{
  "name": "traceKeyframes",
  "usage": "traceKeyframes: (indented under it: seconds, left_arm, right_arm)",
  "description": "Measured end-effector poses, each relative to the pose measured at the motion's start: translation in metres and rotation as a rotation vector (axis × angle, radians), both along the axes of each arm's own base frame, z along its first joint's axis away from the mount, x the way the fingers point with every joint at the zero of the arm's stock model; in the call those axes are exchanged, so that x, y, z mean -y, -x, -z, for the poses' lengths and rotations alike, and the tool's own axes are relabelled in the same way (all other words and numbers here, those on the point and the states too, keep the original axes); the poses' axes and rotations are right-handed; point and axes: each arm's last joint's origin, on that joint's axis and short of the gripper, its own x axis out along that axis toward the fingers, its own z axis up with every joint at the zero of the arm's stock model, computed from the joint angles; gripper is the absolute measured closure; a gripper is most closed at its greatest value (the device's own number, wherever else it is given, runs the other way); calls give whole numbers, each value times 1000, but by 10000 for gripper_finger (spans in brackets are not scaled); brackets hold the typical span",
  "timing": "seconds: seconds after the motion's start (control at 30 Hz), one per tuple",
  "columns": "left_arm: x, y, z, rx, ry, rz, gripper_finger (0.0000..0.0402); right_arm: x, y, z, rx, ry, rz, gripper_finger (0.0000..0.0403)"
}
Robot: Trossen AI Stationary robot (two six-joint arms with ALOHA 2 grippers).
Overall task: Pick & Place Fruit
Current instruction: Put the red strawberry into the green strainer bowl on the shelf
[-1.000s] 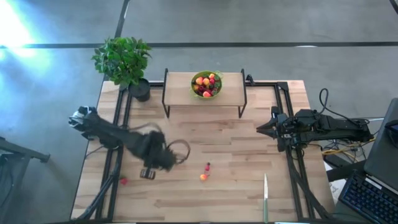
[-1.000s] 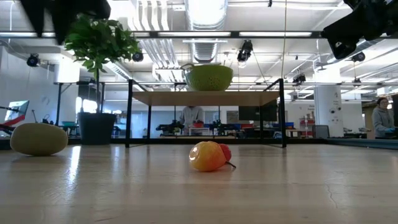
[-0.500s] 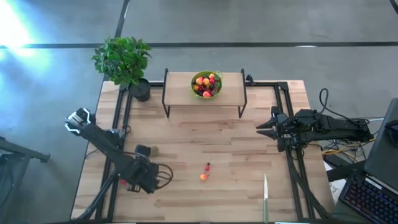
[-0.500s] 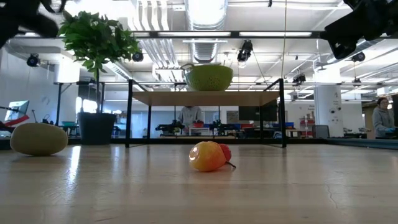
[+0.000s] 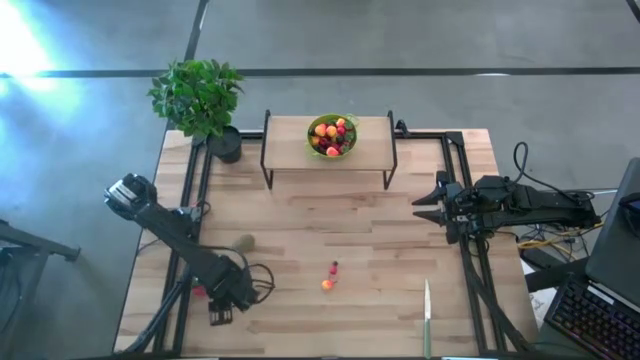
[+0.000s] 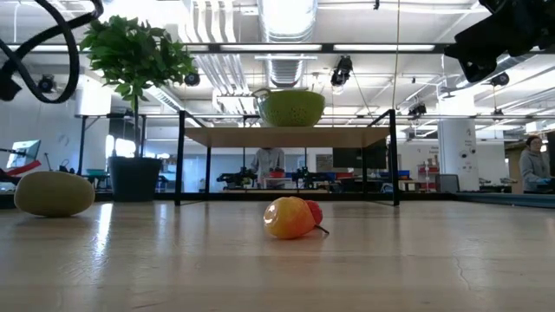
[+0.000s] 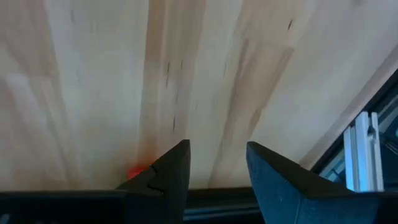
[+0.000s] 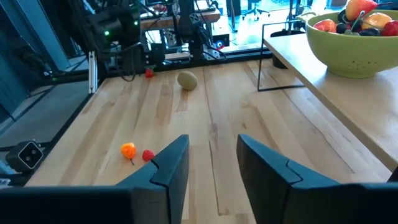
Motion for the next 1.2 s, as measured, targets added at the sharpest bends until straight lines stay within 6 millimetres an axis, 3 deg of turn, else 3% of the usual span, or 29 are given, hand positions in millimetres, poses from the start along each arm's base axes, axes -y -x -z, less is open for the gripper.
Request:
traceKeyframes:
  seconds: [0.33,0.63,1.2]
  left_arm:
    - [-5,3,17,17,4,-21,241]
    - [-10,15,23,-187,93,-63,190]
    - [-21,31,33,-280,30,-28,186]
  right_arm:
    - [0,0,0,0,0,0,245]
    - [0,0,0,0,0,0,222]
    - [0,0,0,0,0,0,202]
